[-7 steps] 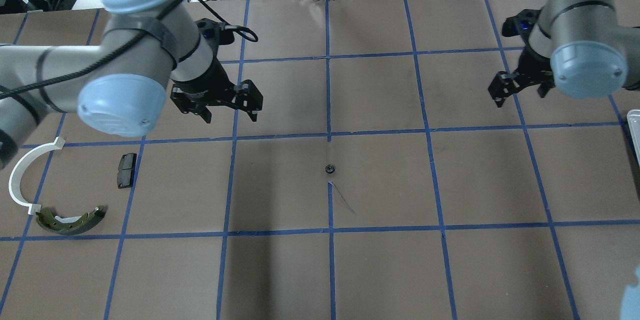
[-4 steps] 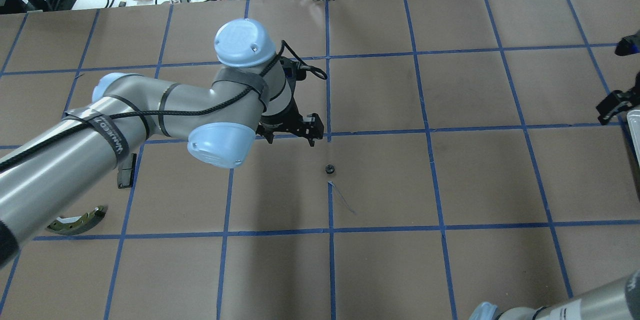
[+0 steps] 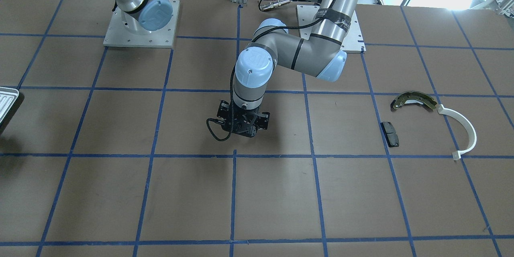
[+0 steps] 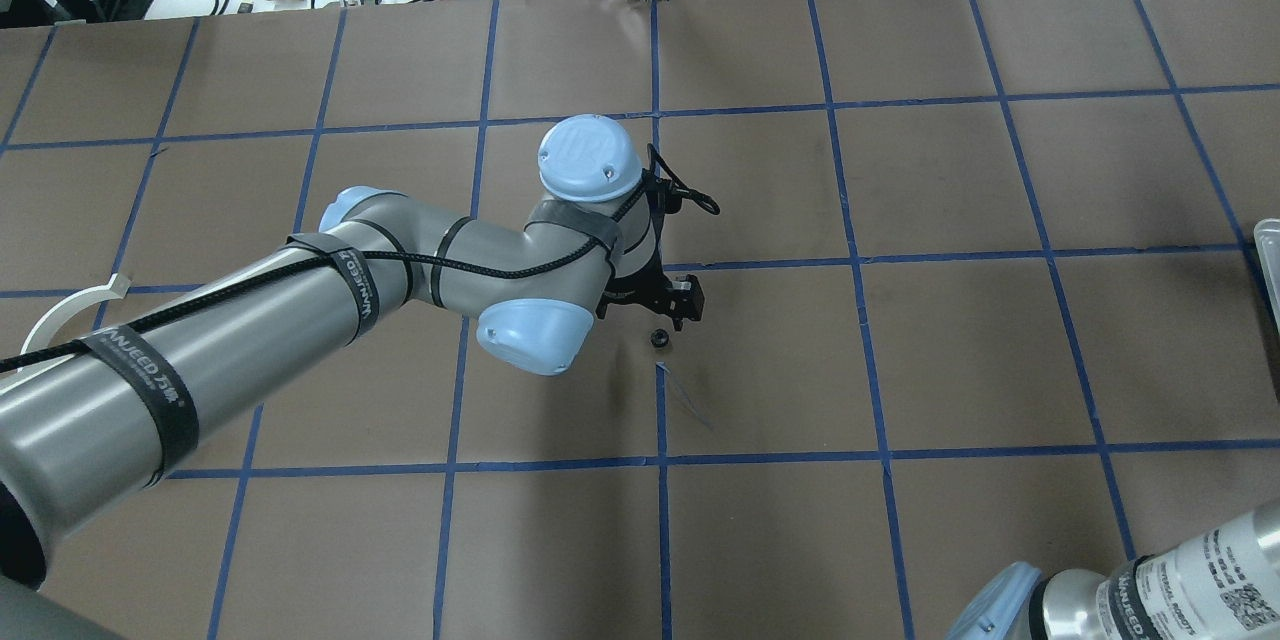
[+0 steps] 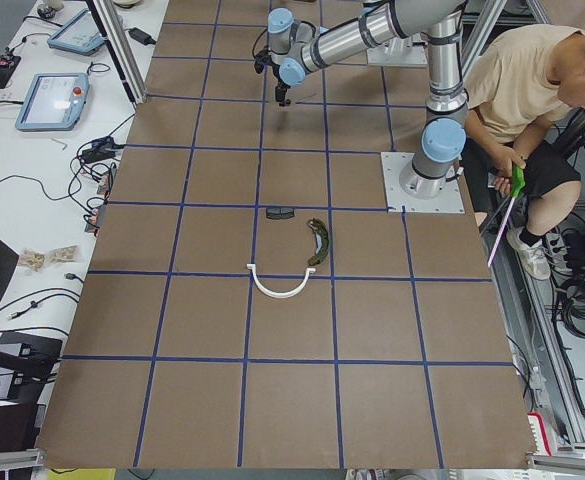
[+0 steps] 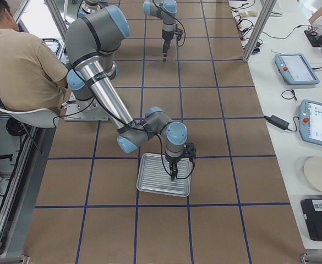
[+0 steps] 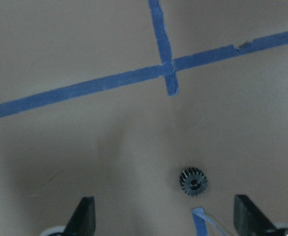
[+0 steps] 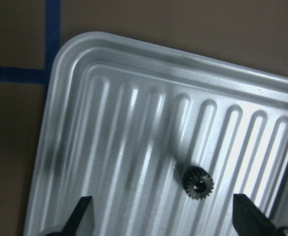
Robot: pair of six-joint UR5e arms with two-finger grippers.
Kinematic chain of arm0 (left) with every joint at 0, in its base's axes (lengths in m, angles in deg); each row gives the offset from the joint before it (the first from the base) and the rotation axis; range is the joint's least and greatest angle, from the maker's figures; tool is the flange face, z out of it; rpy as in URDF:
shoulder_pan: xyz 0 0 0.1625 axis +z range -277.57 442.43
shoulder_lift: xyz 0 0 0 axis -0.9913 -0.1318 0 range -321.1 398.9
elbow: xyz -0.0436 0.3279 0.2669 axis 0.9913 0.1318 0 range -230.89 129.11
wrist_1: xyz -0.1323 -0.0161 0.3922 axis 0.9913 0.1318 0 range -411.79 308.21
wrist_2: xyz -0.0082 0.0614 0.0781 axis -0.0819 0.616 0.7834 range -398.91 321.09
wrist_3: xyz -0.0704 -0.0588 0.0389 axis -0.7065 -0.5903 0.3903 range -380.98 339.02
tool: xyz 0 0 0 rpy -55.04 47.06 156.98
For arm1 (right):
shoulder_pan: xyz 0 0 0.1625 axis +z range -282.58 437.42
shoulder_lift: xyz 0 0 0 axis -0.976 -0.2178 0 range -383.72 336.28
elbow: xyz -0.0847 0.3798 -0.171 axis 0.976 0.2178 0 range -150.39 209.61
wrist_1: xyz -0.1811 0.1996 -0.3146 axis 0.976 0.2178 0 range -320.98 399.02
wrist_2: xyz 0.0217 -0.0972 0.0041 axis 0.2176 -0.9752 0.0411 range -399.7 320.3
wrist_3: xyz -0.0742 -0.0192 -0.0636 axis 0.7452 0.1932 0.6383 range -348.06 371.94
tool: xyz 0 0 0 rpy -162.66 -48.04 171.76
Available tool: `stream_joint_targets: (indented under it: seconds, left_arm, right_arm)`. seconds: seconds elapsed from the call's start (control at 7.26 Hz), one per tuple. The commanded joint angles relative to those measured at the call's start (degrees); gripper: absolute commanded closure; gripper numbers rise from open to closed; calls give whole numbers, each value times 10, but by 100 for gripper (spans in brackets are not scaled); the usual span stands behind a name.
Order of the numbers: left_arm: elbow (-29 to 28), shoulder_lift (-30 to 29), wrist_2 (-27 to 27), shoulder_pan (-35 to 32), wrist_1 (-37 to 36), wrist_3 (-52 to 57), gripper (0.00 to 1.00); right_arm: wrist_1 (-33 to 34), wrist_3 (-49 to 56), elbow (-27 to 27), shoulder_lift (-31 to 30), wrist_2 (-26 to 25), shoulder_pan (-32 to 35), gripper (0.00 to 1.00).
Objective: Place bearing gear from tray to pile
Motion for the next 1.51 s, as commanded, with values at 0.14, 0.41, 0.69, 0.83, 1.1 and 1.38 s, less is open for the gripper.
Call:
stream_joint_targets:
  seconds: [0.14, 0.41, 0.69, 0.83, 1.1, 1.38]
  left_arm:
    - [1, -23, 2, -16, -20, -1, 9]
    - [5, -23, 3, -18, -19, -1, 14]
    - [9, -21, 5, -18, -18, 5, 46]
    - [8, -21, 5, -18, -18, 5, 81]
    - [5, -14, 5, -17, -14, 10, 100]
    - [-6, 3, 9, -9, 13, 37, 100]
  right_arm:
    - [0, 47, 25, 21, 25, -9, 0]
    - [-2, 59, 31, 29, 26, -9, 0]
    - [-1, 68, 34, 40, 19, -9, 10]
    - [-1, 68, 32, 40, 18, -9, 15]
    - [0, 68, 33, 39, 18, -9, 32]
    - [0, 69, 31, 39, 17, -9, 55]
